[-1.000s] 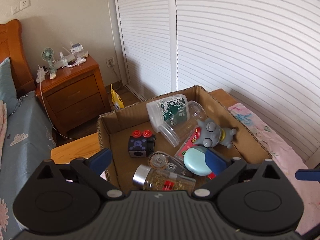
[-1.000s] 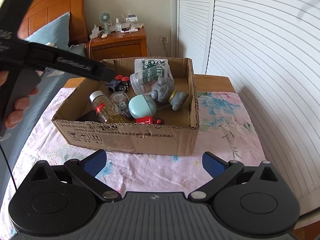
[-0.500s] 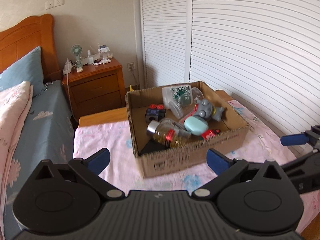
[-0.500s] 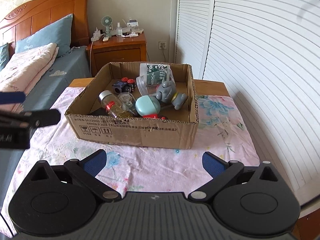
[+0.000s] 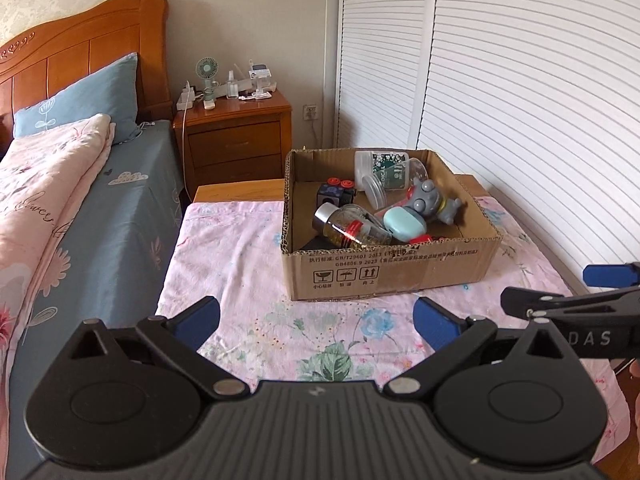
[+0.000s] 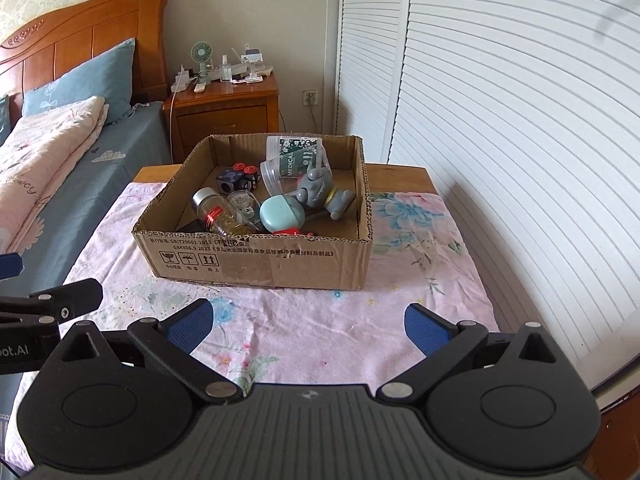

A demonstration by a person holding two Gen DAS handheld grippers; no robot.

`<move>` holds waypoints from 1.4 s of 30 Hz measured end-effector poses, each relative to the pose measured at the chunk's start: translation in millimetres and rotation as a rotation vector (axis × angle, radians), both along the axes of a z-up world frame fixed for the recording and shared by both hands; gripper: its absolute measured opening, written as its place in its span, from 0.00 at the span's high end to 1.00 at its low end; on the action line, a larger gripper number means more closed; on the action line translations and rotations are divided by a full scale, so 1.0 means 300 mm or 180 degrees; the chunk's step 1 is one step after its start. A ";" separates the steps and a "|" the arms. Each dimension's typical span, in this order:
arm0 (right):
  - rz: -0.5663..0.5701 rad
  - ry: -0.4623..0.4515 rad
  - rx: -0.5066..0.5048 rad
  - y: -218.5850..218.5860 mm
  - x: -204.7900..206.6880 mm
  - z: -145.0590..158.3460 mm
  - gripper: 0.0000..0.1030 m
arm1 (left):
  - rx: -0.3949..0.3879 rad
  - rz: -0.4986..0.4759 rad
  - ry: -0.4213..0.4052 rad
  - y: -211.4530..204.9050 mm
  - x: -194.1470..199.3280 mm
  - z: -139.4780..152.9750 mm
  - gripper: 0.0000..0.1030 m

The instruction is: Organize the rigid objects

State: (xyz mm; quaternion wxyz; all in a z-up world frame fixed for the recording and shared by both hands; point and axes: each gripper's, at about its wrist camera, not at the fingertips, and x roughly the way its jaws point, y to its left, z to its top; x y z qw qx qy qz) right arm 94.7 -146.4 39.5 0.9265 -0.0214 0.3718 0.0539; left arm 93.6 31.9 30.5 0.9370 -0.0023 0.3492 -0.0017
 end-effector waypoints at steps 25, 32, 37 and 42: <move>-0.0064 -0.0009 0.0060 -0.026 -0.004 0.009 0.00 | 0.0138 0.0103 0.0053 -0.027 0.007 -0.006 0.01; -0.0066 -0.0013 0.0074 -0.030 -0.002 0.007 0.00 | 0.0183 0.0118 0.0034 -0.035 0.005 0.000 0.01; -0.0059 -0.0008 0.0076 -0.031 -0.003 0.005 0.00 | 0.0207 0.0102 0.0016 -0.044 0.002 0.005 0.01; -0.0063 -0.0014 0.0085 -0.033 -0.003 0.004 0.00 | 0.0218 0.0084 0.0017 -0.052 0.002 0.007 0.01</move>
